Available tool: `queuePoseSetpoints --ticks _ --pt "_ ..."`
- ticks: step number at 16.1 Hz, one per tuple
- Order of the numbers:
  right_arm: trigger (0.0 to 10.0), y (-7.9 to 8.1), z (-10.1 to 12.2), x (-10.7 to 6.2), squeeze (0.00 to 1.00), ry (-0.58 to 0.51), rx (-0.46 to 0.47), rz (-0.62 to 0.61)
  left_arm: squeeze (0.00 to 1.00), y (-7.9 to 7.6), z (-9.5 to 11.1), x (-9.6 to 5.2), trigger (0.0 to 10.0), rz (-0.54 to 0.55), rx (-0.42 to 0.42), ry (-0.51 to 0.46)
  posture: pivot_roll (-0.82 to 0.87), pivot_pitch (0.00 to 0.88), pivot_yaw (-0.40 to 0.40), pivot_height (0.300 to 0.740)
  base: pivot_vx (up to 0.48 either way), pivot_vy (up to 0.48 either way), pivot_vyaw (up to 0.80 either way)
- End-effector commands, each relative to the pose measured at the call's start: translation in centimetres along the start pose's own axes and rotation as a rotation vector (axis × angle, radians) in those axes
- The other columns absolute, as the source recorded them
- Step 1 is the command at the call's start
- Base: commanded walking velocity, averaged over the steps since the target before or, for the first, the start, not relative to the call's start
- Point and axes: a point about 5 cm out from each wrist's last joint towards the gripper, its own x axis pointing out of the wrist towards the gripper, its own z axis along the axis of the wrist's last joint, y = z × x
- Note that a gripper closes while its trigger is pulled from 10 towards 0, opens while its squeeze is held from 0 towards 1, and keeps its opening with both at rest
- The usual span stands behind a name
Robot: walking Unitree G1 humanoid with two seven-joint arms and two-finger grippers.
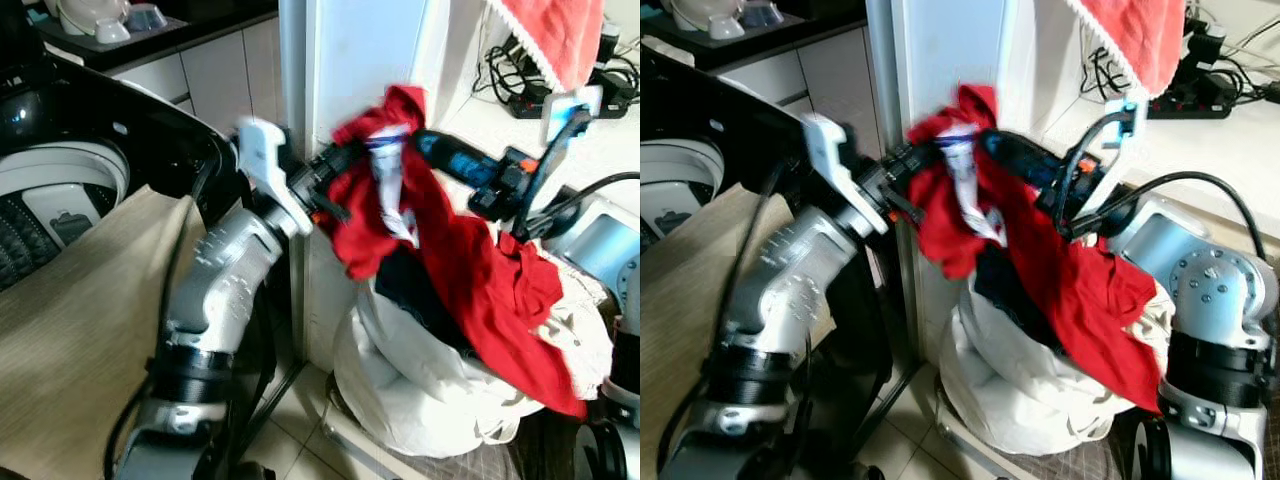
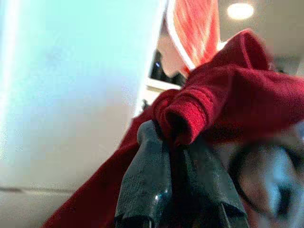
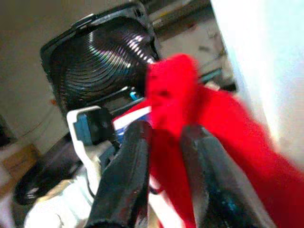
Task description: Clothes washing
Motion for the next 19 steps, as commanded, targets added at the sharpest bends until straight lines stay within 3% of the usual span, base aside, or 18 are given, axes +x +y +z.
queuePoseSetpoints --ticks 1,3,4,5,6,8,9,10,11,12,13,14,16,18,19 --pt "10.0 0.1 0.4 -0.6 0.00 -0.018 -0.059 -0.014 0.00 1.0 3.9 -0.2 0.0 0.029 0.067 -0.129 -0.06 0.000 0.019 0.740 0.000 0.000 0.00" --pt "10.0 0.6 0.4 -1.1 0.00 -0.026 -0.081 -0.003 0.00 4.3 10.3 -1.2 0.0 0.168 0.247 -0.273 -0.06 0.000 0.020 0.740 0.000 0.000 0.00" --pt "10.0 0.7 0.3 -1.2 0.00 -0.022 -0.080 0.000 0.00 5.1 12.4 -1.6 0.0 0.218 0.311 -0.318 -0.06 0.000 0.020 0.740 0.000 0.000 0.00" --pt "10.0 0.9 -0.4 -1.2 0.00 0.003 -0.073 -0.004 0.00 6.7 20.0 -3.1 0.0 0.391 0.579 -0.482 -0.06 0.000 0.022 0.740 0.000 0.000 0.00" --pt "10.0 0.9 -0.8 -1.1 0.00 0.014 -0.073 -0.007 0.00 6.4 26.0 -4.6 0.0 0.522 0.786 -0.626 -0.06 0.000 0.022 0.740 0.000 0.000 0.00" --pt "10.0 1.0 -1.1 -0.9 0.00 0.013 -0.075 -0.002 0.00 5.5 29.7 -5.9 0.0 0.609 0.943 -0.703 -0.05 0.000 0.021 0.740 0.000 0.000 0.00" --pt "10.0 1.1 -1.2 -0.6 0.00 0.012 -0.076 0.010 0.00 5.1 31.2 -6.4 0.0 0.683 1.125 -0.672 -0.05 0.000 0.021 0.740 0.000 0.000 0.00" --pt "10.0 1.2 -1.3 -0.5 0.00 0.012 -0.076 0.015 0.00 5.1 31.4 -6.4 0.0 0.699 1.185 -0.645 -0.05 0.000 0.021 0.740 0.000 0.000 0.00" --pt "10.0 1.5 -1.6 0.1 0.00 0.018 -0.077 0.037 0.00 6.7 30.1 -6.3 0.0 0.749 1.257 -0.521 -0.04 0.000 0.017 0.740 0.000 0.000 0.00" --pt "10.0 2.0 -2.2 0.7 0.00 0.046 -0.084 0.063 0.00 11.2 25.1 -5.8 0.0 0.780 1.091 -0.174 -0.04 0.000 0.016 0.740 0.000 0.000 0.00" --pt "10.0 2.4 -2.8 1.1 0.00 0.075 -0.087 0.077 0.00 14.1 19.3 -6.0 0.0 0.747 0.942 0.164 -0.04 0.000 0.017 0.740 0.000 0.000 0.00" --pt "10.0 2.6 -3.1 1.2 0.00 0.097 -0.095 0.080 0.00 14.9 17.5 -6.6 10.0 0.761 0.930 0.263 -0.04 0.000 0.020 0.740 0.000 0.000 0.00" --pt "10.0 3.3 -4.5 1.6 0.00 0.187 -0.131 0.093 0.00 17.2 12.4 -9.5 10.0 0.878 0.767 0.526 -0.06 0.000 0.030 0.740 0.000 0.000 0.00" --pt "10.0 4.7 -5.6 1.6 0.00 0.274 -0.159 0.151 0.04 18.7 10.4 -13.0 10.0 1.032 0.621 0.683 -0.07 0.000 0.032 0.740 0.000 0.000 0.00" --pt "10.0 5.0 -5.8 1.5 0.00 0.288 -0.161 0.171 1.00 18.9 10.8 -13.8 10.0 1.060 0.622 0.692 -0.07 0.000 0.030 0.740 0.000 0.000 0.00"
